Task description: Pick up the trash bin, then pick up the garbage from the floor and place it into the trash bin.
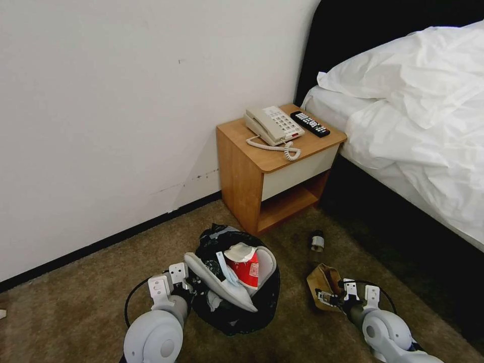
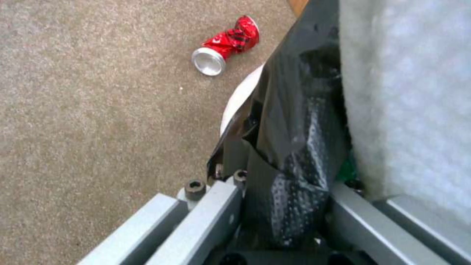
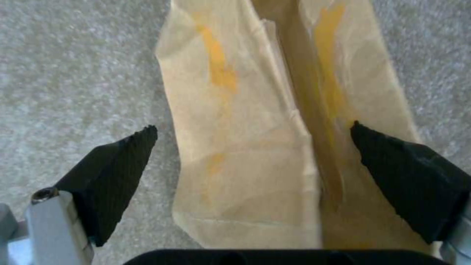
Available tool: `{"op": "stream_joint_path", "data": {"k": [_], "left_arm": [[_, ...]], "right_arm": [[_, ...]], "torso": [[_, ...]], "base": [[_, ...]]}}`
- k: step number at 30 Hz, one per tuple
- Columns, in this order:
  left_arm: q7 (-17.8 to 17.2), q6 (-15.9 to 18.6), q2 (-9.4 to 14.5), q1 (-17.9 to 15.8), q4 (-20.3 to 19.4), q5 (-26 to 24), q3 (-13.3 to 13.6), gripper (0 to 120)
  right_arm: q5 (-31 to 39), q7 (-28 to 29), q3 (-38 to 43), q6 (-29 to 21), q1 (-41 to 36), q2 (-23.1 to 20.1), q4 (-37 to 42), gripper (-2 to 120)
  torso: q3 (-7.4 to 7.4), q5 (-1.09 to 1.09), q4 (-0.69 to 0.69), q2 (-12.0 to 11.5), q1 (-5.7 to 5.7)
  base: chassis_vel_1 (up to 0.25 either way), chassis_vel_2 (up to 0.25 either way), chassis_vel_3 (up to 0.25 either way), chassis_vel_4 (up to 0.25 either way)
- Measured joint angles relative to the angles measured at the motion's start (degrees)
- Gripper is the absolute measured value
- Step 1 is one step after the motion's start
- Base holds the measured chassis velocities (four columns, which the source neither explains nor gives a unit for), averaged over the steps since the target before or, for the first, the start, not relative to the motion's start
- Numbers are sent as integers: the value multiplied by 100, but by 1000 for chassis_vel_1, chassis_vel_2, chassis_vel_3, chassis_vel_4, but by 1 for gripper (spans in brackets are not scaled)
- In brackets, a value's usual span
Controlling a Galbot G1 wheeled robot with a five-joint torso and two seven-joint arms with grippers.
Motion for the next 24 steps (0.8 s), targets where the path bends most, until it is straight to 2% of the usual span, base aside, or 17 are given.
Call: {"op": "stream_joint_path", "data": {"k": [8, 11, 12, 14, 16, 18, 20, 21, 22, 23, 24], "left_arm": [[31, -35, 34, 40, -31, 24, -1, 0], [57, -54, 55, 70, -48, 61, -19, 0], [67, -59, 51, 80, -51, 78, -21, 0], [68, -59, 46, 82, -51, 81, -22, 0], [74, -60, 22, 89, -55, 103, -24, 0], [75, -60, 18, 89, -55, 106, -24, 0], [78, -61, 6, 89, -55, 117, -32, 0], [78, -61, 6, 89, -55, 117, -32, 0], [81, -61, -4, 82, -55, 123, -40, 0], [81, -61, -4, 82, -55, 123, -40, 0], [86, -61, -27, 69, -54, 135, -43, 0]], "right_arm": [[-147, 0, -113, 55, 121, 184, -254, 100], [-153, 0, -150, 73, 133, 209, -245, 95], [-153, -12, -168, 99, 135, 209, -227, 88], [-153, -21, -174, 106, 135, 206, -218, 87], [-144, -66, -192, 131, 133, 175, -171, 75], [-141, -75, -193, 137, 131, 169, -161, 72], [-121, -124, -194, 166, 122, 134, -106, 60], [-121, -124, -194, 166, 122, 134, -106, 60], [-102, -137, -192, 177, 116, 112, -75, 51], [-102, -137, -192, 177, 116, 112, -75, 51], [-83, -143, -178, 187, 104, 87, -44, 45]], "torso": [[0, 0, 0, 0, 0], [0, 0, 0, 0, 0], [0, 0, 1, 0, 0], [0, 0, 0, 0, 0], [0, -1, 0, 0, 0], [0, 0, 0, 0, 0], [0, 0, 0, 0, 0], [0, 0, 0, 0, 0], [0, 0, 0, 0, 0], [0, 0, 0, 0, 0], [0, 0, 1, 0, 0]], "base": [[0, 0, 0, 0], [0, 0, 0, 0], [0, 0, 0, 0], [0, 0, 0, 0], [0, 0, 0, 0], [0, 0, 0, 0], [0, 0, 0, 0], [0, 0, 0, 0], [0, 0, 0, 0], [0, 0, 0, 0], [0, 0, 0, 0]]}}
